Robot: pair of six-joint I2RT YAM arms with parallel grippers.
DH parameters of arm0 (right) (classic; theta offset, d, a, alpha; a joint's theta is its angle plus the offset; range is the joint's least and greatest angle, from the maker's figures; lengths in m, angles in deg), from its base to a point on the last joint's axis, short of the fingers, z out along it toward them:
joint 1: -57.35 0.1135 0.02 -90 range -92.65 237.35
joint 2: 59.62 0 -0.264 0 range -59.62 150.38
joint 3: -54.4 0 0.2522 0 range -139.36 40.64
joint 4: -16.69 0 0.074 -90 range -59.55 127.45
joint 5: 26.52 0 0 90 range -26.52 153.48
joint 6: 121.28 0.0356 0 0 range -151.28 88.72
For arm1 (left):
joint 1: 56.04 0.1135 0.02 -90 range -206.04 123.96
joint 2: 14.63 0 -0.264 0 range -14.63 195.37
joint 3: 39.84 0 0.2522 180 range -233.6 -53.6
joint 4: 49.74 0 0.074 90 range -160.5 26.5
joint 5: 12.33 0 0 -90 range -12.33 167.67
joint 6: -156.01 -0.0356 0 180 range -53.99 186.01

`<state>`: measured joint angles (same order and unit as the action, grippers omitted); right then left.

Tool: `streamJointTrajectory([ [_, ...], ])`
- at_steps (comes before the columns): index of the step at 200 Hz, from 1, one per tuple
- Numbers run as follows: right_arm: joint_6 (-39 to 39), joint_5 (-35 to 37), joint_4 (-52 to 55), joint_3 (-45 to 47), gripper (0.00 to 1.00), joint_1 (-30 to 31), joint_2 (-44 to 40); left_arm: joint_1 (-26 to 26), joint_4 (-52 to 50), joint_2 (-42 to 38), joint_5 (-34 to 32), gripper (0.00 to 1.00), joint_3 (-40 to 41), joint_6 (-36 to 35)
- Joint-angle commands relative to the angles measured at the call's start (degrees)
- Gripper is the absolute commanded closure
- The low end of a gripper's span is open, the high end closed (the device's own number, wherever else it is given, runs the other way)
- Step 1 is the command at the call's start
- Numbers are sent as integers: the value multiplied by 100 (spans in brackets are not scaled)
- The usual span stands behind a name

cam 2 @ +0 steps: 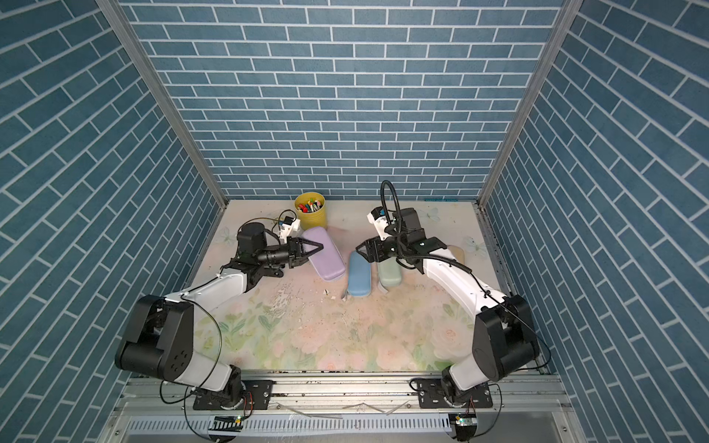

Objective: Put umbrellas into zippered umbrella sleeves
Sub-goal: Zip the zipper on the umbrella sleeve, then adjust the umbrella sleeve.

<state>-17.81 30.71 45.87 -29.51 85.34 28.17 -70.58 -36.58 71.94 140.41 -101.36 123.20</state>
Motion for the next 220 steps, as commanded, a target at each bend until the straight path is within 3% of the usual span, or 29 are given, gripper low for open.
streamJointTrajectory([
  [1, 1219, -1507, -279, -453, 26, 4, 426, -345, 200, -16, 388, 91, -190, -434],
  [37, 2283, -2554, -1188, -999, 19, 34, 1257, -596, 377, -84, 518, 90, -170, -459],
  [75, 1671, -3044, -384, -1343, 20, 289, 1553, -663, 446, 2, 693, 91, -263, -440],
  [101, 1764, -3281, -420, -1495, 29, 381, 1784, -734, 507, 40, 822, 88, -372, -415],
  [113, 1952, -3377, -612, -1567, 37, 414, 1868, -740, 481, 50, 836, 85, -402, -413],
  [123, 2113, -3350, -812, -1580, 47, 416, 1876, -725, 446, 30, 804, 76, -387, -417],
  [154, 2727, -2776, -1586, -1339, 75, 320, 1655, -306, 469, -387, 91, 42, 59, -197],
  [173, 3402, -1998, -2309, -1063, 89, 224, 1440, 79, 1159, -884, -724, 29, 817, 460],
  [189, 4061, -1116, -3110, -731, 90, 241, 1229, 17, 1176, -1262, -1424, 22, 1396, 548],
  [220, 5134, 647, -4306, 8, 91, 351, 936, -621, 1415, -1685, -2659, 14, 2080, 996],
])
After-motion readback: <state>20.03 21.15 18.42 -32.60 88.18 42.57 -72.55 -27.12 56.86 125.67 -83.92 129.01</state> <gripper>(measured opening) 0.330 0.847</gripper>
